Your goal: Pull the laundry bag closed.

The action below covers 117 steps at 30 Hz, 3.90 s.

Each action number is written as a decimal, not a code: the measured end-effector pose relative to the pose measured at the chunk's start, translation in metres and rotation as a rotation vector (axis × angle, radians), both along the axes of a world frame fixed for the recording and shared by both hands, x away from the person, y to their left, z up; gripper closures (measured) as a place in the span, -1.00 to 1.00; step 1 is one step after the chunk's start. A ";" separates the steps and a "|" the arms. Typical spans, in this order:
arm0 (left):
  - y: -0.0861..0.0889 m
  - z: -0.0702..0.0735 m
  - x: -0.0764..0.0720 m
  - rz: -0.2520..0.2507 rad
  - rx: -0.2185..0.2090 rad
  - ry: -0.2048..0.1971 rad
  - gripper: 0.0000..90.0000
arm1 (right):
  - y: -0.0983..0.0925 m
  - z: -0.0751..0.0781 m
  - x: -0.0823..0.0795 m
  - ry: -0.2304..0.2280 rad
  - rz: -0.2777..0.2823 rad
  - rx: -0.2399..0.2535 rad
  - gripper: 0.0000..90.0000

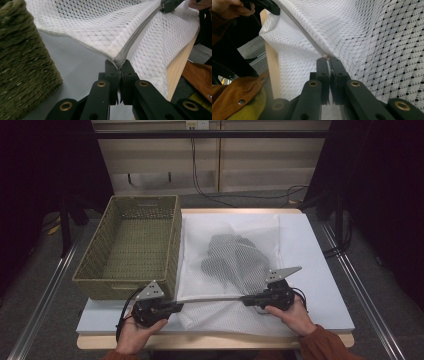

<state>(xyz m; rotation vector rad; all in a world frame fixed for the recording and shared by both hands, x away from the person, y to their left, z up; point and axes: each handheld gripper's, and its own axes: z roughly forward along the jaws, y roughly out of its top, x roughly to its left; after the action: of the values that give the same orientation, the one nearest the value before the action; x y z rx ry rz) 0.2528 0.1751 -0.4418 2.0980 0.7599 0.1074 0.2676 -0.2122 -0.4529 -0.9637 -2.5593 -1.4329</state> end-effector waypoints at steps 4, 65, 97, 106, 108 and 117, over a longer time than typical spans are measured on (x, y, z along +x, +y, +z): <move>0.001 0.000 0.000 0.001 0.001 -0.001 0.93 | 0.000 0.000 0.000 0.001 0.001 0.000 0.93; 0.003 0.001 0.001 0.005 -0.002 0.003 0.93 | -0.018 -0.002 -0.012 0.006 -0.044 0.006 0.93; 0.003 0.002 0.000 0.004 0.010 0.002 0.93 | -0.032 -0.001 -0.021 0.009 -0.088 0.010 0.93; 0.004 0.000 0.000 0.003 0.012 0.011 0.93 | -0.036 -0.004 -0.023 0.011 -0.108 0.001 0.93; 0.004 0.001 0.000 0.005 0.012 0.009 0.93 | -0.035 -0.004 -0.024 0.012 -0.110 0.001 0.93; 0.006 0.000 0.001 0.007 0.005 0.014 0.93 | -0.043 -0.005 -0.028 0.018 -0.143 -0.001 0.93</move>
<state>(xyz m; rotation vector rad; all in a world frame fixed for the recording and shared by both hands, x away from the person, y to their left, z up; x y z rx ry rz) 0.2534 0.1813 -0.4417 2.1031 0.7758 0.0989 0.2400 -0.2552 -0.4583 -1.1765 -2.5247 -1.4478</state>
